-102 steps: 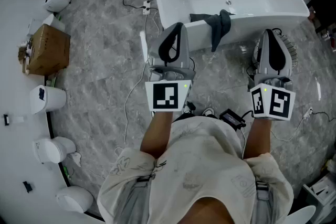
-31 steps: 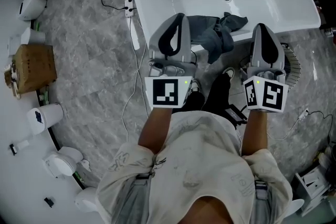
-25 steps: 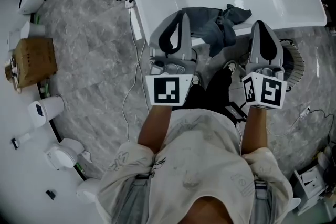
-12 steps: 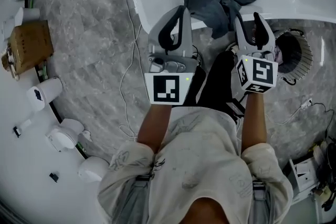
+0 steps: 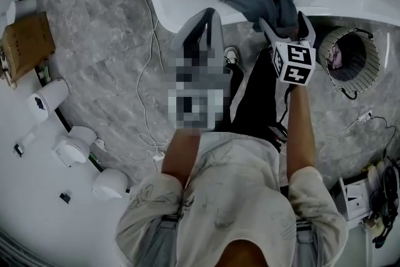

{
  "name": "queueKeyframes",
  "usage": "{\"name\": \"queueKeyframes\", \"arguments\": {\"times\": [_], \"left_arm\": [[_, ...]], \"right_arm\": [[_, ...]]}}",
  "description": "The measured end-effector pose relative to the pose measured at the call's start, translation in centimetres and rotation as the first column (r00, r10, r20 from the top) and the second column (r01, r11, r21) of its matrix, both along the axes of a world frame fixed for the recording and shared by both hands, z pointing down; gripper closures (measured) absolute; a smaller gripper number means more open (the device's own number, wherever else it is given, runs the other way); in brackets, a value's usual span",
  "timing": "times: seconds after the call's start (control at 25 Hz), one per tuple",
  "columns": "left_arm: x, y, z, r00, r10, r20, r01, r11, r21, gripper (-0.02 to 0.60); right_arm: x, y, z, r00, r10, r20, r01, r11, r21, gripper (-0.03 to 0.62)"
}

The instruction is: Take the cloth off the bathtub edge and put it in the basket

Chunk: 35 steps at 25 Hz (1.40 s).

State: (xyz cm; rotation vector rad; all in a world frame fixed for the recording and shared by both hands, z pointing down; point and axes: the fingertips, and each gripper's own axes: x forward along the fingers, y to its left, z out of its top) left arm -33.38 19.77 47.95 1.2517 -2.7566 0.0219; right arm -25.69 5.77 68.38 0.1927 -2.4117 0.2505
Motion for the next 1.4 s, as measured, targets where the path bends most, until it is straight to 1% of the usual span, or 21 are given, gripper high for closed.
{"name": "queueKeyframes", "arguments": {"times": [0.12,0.32,0.4,0.48,0.6,0.8,0.92,1.08,1.24,1.4], "left_arm": [[-0.1,0.0,2.9,1.000,-0.013,-0.028,0.013,1.000,-0.023,0.581],[0.1,-0.8,6.2,0.998,-0.012,-0.066,0.009,0.999,-0.042,0.581],[0.3,-1.1,7.1,0.997,-0.010,-0.080,0.006,0.999,-0.046,0.581],[0.4,-1.1,7.8,0.996,-0.011,-0.094,0.006,0.999,-0.051,0.581],[0.5,-1.0,8.5,0.994,-0.013,-0.108,0.006,0.998,-0.061,0.581],[0.3,-1.3,9.5,0.993,-0.016,-0.120,0.008,0.998,-0.068,0.581],[0.1,-1.5,9.4,0.993,-0.009,-0.118,0.001,0.998,-0.064,0.581],[0.0,-1.7,9.2,0.993,0.002,-0.117,-0.009,0.998,-0.067,0.581],[0.3,-1.3,8.8,0.993,0.012,-0.114,-0.022,0.996,-0.081,0.581],[0.3,-0.9,8.6,0.993,0.005,-0.115,-0.013,0.997,-0.072,0.581]], "right_arm": [[0.5,0.1,4.1,0.998,-0.002,-0.068,0.001,1.000,-0.009,0.087],[1.1,0.0,9.6,0.984,-0.018,-0.178,0.006,0.998,-0.068,0.013],[1.2,-0.5,11.0,0.979,-0.013,-0.203,-0.001,0.997,-0.071,0.006],[1.1,-0.6,12.1,0.975,-0.009,-0.223,-0.005,0.998,-0.063,0.006],[0.8,-0.6,13.0,0.970,0.000,-0.241,-0.004,1.000,-0.017,0.006],[0.7,-0.5,12.9,0.977,0.010,-0.211,-0.007,1.000,0.015,0.014],[0.4,0.5,12.5,0.983,0.006,-0.186,-0.002,1.000,0.021,0.137],[0.0,1.4,12.2,0.986,0.019,-0.166,-0.015,1.000,0.026,0.326],[0.0,1.9,12.0,0.981,0.024,-0.193,-0.022,1.000,0.015,0.432],[-0.2,2.0,11.8,0.980,0.050,-0.194,-0.057,0.998,-0.031,0.474]]}}
